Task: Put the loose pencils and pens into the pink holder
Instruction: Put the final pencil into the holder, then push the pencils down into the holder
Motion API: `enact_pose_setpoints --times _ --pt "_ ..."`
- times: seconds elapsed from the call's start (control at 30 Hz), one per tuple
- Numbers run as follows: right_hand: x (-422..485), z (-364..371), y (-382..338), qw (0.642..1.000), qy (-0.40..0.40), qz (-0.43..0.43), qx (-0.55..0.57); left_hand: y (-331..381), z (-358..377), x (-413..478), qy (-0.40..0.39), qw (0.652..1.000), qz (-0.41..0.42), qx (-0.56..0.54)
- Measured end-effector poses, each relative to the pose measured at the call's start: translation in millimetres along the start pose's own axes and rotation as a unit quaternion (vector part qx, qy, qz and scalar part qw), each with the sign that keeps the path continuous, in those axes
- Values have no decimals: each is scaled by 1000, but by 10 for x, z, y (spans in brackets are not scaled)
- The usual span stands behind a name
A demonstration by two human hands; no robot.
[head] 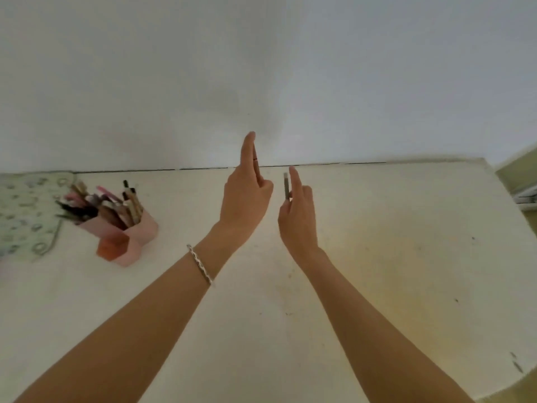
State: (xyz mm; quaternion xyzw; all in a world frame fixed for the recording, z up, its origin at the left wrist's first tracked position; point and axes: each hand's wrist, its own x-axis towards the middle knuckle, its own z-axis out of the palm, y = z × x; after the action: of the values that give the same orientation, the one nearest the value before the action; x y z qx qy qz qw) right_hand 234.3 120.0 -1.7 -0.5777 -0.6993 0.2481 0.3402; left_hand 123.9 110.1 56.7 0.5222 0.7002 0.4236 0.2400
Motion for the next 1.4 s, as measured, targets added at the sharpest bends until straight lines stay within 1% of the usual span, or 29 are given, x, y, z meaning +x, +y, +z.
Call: enact_pose_setpoints --times 0.1,0.2,0.27,0.33,0.43,0.53,0.63,0.73,0.87,0.97,1.03,1.1,1.17,1.27,1.33,1.4 --pt "45 321 -547 995 7 -86 42 -182 -683 28 89 996 5 21" --pt "45 568 -917 988 26 -120 96 -395 -1184 -27 142 989 11 39" --pt "-16 755 -1184 982 18 -139 130 -580 -1533 -108 180 982 9 57" --pt "-85 883 -1373 976 2 -150 157 -756 -1797 -176 207 974 10 94" --pt "-167 995 -1541 969 -19 -148 196 -1002 -2041 -269 211 967 9 143" --pt "-220 1042 -1637 966 -22 -137 220 -1196 -2121 -336 208 967 3 144" --pt "-254 1047 -1677 964 -24 -132 231 -1301 -2082 -347 216 965 25 149" --pt "-274 1051 -1679 963 -19 -135 234 -1396 -2022 -312 235 949 47 204" --pt "-299 1065 -1663 960 -10 -139 245 -1538 -1976 -291 229 913 122 315" --pt "-337 1098 -1662 958 -4 -134 254 -1659 -1955 -318 238 876 175 382" --pt "-367 1113 -1665 956 -4 -132 261 -1720 -1938 -345 233 845 194 441" --pt "-389 1126 -1674 954 -2 -134 267 -1731 -1944 -368 224 828 196 475" --pt "-403 1143 -1695 953 5 -146 265 -1697 -1976 -375 224 826 203 475" --pt "-443 1191 -1732 951 -1 -172 257 -1629 -2098 -356 266 833 236 424" --pt "-478 1259 -1756 953 -18 -184 239 -1564 -2208 -335 293 842 229 392" --pt "-500 1353 -1763 959 -19 -216 183 -1492 -2287 -323 308 850 213 370"
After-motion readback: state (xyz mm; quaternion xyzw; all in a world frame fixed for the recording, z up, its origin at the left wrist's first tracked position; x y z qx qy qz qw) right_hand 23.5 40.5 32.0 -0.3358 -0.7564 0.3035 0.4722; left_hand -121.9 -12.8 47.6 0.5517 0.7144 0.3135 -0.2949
